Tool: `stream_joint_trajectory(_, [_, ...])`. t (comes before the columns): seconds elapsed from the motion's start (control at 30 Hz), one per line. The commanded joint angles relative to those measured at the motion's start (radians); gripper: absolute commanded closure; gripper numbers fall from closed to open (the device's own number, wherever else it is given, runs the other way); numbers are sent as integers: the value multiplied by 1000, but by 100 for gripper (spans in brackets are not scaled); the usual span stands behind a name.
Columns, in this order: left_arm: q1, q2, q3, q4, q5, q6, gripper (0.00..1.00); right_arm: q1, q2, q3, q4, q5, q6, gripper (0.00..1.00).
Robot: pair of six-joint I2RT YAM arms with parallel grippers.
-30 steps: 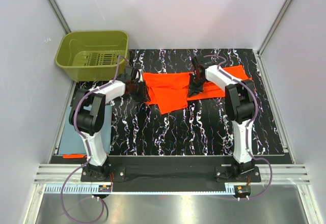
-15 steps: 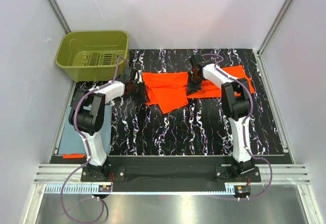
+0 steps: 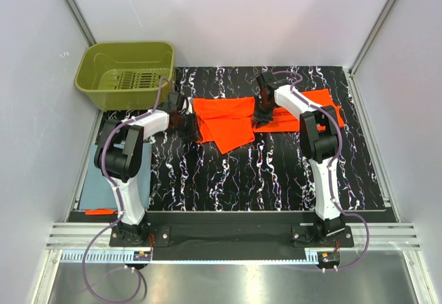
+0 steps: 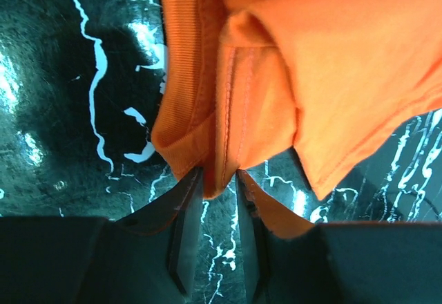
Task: Fold and stack the t-shirts
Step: Fold the tshirt
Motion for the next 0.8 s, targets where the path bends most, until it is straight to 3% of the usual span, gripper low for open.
stream_joint_trajectory(0.0, [10, 34, 53, -25, -17, 42, 69, -6, -108, -17, -34, 37, -28, 71])
stream_joint_trajectory(0.2, [12, -11, 47, -54, -68, 80, 68, -44, -176, -67, -52, 73, -70, 64])
stream_joint_trajectory(0.4, [10, -44, 72, -117, -93, 100, 57, -127, -151, -90, -52, 73, -108, 59])
stream_joint_trajectory(0.6, [-28, -121, 117, -149, -54, 62, 49, -222, -97, -52, -52, 84, -133, 57])
stream_joint_trajectory(0.77, [-25, -32, 169, -143, 18, 41, 49, -259, -71, -57, -60, 103, -153, 57])
